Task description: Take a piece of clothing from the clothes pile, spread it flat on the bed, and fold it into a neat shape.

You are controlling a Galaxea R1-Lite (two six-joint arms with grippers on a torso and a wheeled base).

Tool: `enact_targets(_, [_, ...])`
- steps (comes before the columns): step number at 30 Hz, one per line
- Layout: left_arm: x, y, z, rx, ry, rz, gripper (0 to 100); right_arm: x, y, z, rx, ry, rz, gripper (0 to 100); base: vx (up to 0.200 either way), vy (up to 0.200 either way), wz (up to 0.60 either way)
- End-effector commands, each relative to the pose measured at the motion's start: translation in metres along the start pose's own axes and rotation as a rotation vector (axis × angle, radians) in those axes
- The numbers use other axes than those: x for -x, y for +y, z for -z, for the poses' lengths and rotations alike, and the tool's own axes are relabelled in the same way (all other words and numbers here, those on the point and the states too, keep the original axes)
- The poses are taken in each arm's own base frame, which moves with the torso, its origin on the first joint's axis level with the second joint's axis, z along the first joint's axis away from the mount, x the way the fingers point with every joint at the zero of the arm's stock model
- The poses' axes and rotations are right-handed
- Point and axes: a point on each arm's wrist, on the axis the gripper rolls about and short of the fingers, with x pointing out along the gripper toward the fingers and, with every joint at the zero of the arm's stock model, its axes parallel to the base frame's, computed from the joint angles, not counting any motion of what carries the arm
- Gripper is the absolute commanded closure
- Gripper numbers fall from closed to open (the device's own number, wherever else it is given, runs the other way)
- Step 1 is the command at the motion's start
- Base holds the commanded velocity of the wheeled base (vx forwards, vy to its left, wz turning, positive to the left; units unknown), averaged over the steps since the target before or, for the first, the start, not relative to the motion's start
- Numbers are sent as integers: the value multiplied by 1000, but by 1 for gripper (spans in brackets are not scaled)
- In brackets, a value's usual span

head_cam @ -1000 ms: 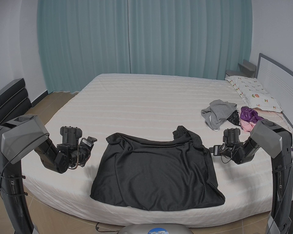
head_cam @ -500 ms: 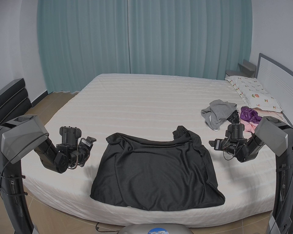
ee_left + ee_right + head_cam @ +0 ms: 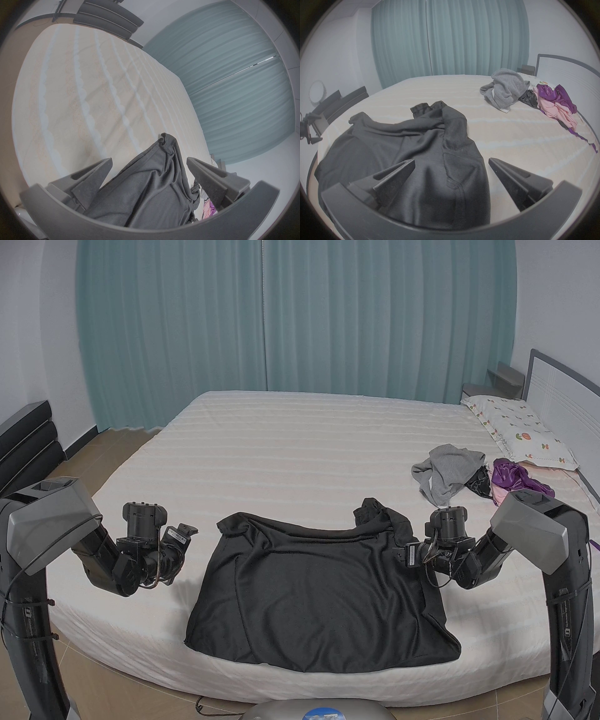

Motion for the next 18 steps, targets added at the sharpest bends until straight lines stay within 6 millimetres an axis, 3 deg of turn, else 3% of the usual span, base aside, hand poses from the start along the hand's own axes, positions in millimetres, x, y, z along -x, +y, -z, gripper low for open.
enact_targets(1, [-1,3,-2,5,4,-6,0,-12,-5,14,15,33,15,0,0,0,0])
enact_targets(9, [-4,6,-1,6,7,-13,0,-26,-25,7,-1,2,109,0,0,0,0])
enact_targets(13, [-5,8,0,5,11,-19,0,-28,-66,0,-50,-15,189,0,0,0,0])
enact_targets(14, [-5,8,0,5,11,-19,0,-28,-68,0,-53,-15,193,0,0,0,0])
enact_targets(16, [-5,8,0,3,11,-19,0,-26,-102,-5,-98,-41,249,0,0,0,0])
enact_targets(18, [-6,8,0,3,11,-19,0,-22,-122,-7,-126,-52,276,0,0,0,0])
